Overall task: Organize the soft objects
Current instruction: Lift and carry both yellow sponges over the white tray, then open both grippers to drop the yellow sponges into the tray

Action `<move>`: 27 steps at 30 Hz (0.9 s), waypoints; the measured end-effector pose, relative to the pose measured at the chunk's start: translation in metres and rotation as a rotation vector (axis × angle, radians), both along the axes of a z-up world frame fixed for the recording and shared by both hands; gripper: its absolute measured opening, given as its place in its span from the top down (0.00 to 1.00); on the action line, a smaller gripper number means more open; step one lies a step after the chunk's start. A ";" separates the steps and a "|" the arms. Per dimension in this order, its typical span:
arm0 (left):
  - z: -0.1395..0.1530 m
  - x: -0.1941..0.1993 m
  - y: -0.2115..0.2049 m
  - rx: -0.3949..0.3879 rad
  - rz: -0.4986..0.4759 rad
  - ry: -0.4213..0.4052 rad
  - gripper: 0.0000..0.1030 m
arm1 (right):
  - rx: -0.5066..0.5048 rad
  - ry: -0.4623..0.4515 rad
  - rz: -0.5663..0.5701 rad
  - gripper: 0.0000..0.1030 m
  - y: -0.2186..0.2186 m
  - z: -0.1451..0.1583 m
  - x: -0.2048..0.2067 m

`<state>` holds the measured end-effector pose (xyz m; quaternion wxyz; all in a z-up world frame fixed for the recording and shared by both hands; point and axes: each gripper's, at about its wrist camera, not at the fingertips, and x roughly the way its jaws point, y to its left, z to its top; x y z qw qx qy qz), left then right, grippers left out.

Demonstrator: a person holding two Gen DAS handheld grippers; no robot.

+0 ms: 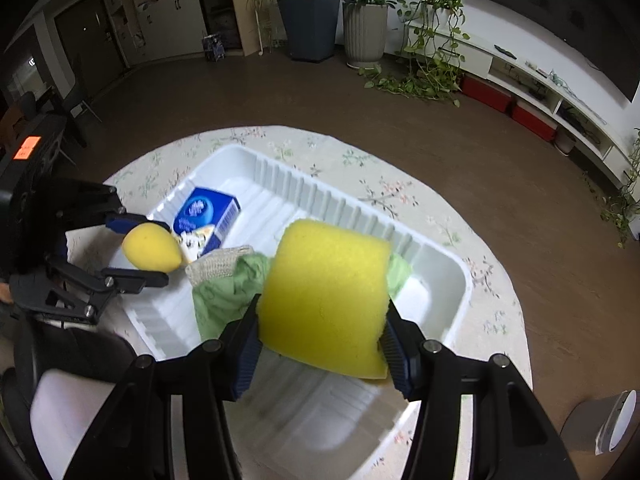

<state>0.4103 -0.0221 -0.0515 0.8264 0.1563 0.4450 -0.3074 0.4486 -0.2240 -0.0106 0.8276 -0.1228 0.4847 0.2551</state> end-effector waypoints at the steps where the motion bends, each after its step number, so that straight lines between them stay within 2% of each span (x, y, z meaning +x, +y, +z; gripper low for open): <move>1: -0.001 -0.002 0.000 -0.004 -0.001 -0.011 0.60 | 0.011 0.000 0.003 0.45 -0.004 0.001 -0.004; 10: -0.002 -0.002 -0.001 0.019 -0.001 -0.031 0.59 | -0.035 -0.008 0.084 0.45 -0.008 -0.006 -0.024; 13: -0.002 -0.001 0.000 0.005 0.010 -0.020 0.59 | -0.084 -0.024 0.115 0.44 0.001 -0.010 -0.029; 19: -0.002 -0.003 0.008 0.003 0.037 0.017 0.58 | -0.103 -0.038 0.111 0.43 0.015 -0.010 -0.016; 22: -0.006 -0.004 0.013 0.030 0.054 0.037 0.56 | -0.108 -0.042 0.105 0.40 0.020 -0.011 -0.010; 25: -0.007 -0.009 0.011 0.045 0.044 0.018 0.56 | -0.106 -0.049 0.108 0.37 0.023 -0.011 -0.010; 27: -0.007 -0.008 0.008 0.042 0.046 0.018 0.50 | -0.103 -0.051 0.109 0.33 0.023 -0.011 -0.012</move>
